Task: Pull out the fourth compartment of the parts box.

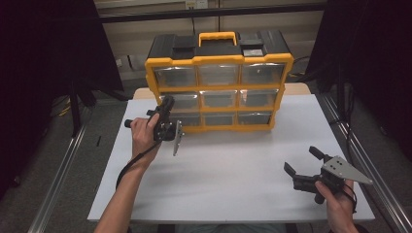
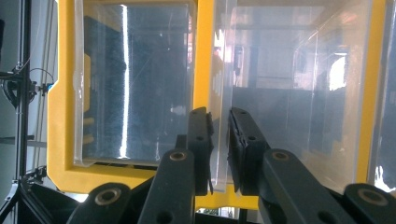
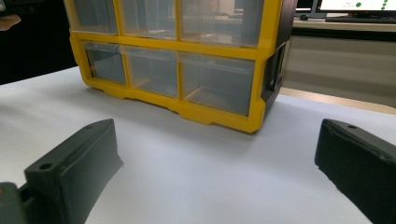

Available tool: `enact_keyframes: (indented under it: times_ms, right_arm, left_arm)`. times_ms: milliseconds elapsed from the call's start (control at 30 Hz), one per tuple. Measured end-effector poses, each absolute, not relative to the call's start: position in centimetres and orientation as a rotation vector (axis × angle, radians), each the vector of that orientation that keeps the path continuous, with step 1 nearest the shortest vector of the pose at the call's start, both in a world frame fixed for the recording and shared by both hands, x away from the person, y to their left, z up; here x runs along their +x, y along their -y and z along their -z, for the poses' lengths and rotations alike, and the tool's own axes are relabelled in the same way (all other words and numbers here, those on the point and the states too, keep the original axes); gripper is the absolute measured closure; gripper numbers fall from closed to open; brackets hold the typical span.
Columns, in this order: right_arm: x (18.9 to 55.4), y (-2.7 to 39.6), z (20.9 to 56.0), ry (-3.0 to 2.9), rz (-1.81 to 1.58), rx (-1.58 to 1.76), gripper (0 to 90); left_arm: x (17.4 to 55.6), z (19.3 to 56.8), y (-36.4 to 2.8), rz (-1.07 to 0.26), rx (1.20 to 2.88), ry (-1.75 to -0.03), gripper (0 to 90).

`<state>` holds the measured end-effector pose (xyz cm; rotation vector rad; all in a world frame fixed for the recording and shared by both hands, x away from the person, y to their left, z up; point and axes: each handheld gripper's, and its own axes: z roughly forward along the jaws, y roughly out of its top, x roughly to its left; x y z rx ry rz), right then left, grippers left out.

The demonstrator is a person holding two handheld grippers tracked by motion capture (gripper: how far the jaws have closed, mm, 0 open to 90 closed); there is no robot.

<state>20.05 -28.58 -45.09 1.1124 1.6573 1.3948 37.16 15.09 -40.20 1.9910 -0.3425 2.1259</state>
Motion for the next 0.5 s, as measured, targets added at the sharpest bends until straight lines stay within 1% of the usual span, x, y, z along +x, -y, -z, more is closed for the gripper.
enact_keyframes:
  times_ms: [33, 100, 133, 200, 433, 500]
  right_arm:
    - [20.05, 28.57, 45.09, -1.656, -1.394, 1.112, 0.0]
    - [20.03, 28.58, 45.08, -1.661, -1.396, 1.108, 0.0]
    - [20.00, 28.52, 45.07, -1.656, -1.393, 1.111, 0.0]
    - [20.02, 28.50, 45.07, -1.666, -1.393, 1.105, 0.0]
    - [19.96, 28.60, 45.05, -1.665, -1.396, 1.111, 0.0]
    - [19.95, 28.63, 45.06, -1.659, -1.396, 1.110, 0.0]
  left_arm:
    - [37.39, 40.50, -15.06, -2.073, 1.942, 0.330, 79.9]
    - [37.36, 40.47, -15.05, -2.074, 1.932, 0.331, 79.9]
    - [36.98, 40.24, -15.09, -2.121, 1.962, 0.334, 79.9]
    - [37.03, 40.44, -15.09, -2.101, 1.962, 0.326, 80.0]
    - [36.82, 40.36, -15.03, -2.098, 1.964, 0.330, 80.0]
    - [36.67, 40.28, -15.06, -2.080, 1.960, 0.306, 79.9]
